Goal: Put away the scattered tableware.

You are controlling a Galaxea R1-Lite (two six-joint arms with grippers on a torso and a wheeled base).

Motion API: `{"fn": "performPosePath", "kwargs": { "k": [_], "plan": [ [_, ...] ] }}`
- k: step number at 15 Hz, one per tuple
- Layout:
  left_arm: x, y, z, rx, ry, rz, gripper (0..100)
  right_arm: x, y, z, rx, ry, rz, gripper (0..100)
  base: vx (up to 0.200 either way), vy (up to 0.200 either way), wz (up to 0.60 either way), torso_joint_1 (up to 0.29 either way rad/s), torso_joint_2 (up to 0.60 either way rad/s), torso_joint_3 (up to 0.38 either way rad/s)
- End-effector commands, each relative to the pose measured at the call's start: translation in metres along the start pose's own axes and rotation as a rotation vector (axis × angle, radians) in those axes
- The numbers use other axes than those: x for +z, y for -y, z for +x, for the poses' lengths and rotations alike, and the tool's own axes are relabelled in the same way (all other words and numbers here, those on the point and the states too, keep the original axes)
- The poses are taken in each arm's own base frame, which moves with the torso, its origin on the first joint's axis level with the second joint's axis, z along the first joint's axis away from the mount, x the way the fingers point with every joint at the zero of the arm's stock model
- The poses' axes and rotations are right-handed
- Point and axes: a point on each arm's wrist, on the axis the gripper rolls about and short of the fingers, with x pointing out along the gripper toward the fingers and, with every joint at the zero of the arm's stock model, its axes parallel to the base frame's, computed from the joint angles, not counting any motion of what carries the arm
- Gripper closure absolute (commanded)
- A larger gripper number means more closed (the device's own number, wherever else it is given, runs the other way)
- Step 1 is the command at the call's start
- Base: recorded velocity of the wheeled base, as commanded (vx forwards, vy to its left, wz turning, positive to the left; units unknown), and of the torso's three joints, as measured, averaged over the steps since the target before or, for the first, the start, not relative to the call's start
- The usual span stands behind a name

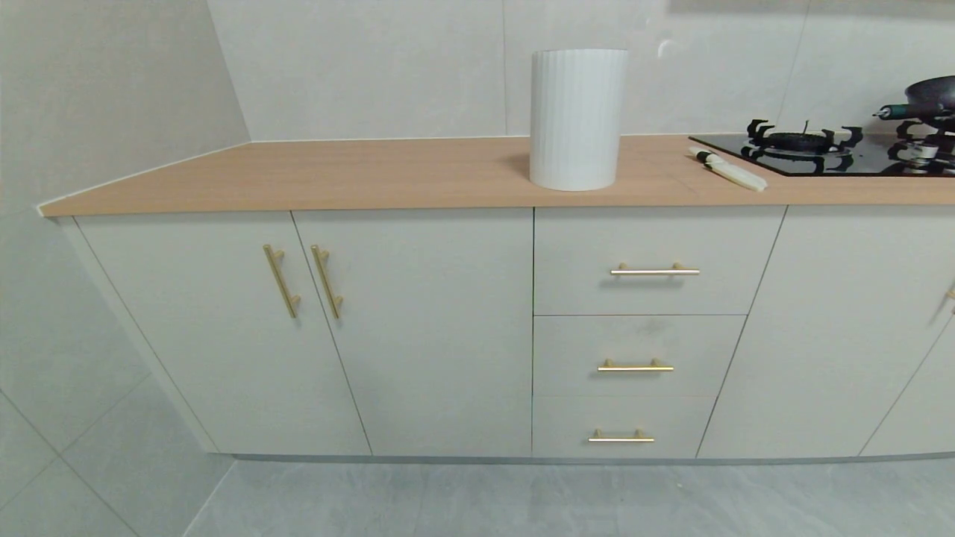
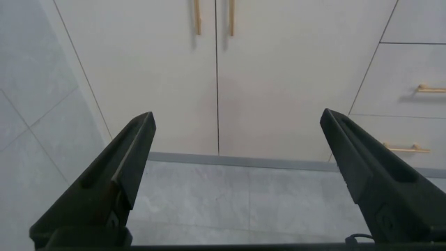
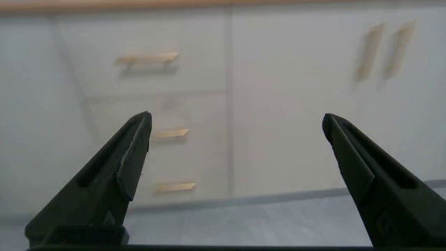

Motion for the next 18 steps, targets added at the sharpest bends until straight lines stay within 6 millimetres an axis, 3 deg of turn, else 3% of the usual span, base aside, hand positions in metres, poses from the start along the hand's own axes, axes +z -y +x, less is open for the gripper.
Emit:
{"fn": "performPosePath", "kwargs": {
  "k": [1,3,18],
  "plan": [
    [0.0,0.0,0.0,0.001,0.0,-0.001,0,-0.027,-0.002,0.008,0.044,-0.074,-0.004,0,0.0,0.0,0.0,0.0,0.0,0.0],
    [0.0,0.0,0.0,0.001,0.0,-0.001,0,-0.041,-0.002,0.011,0.06,-0.112,-0.012,0,0.0,0.0,0.0,0.0,0.0,0.0],
    [0.0,0.0,0.0,0.001,0.0,0.001,0,-0.041,-0.002,0.011,0.076,-0.111,-0.008,0,0.0,0.0,0.0,0.0,0.0,0.0]
  ]
}}
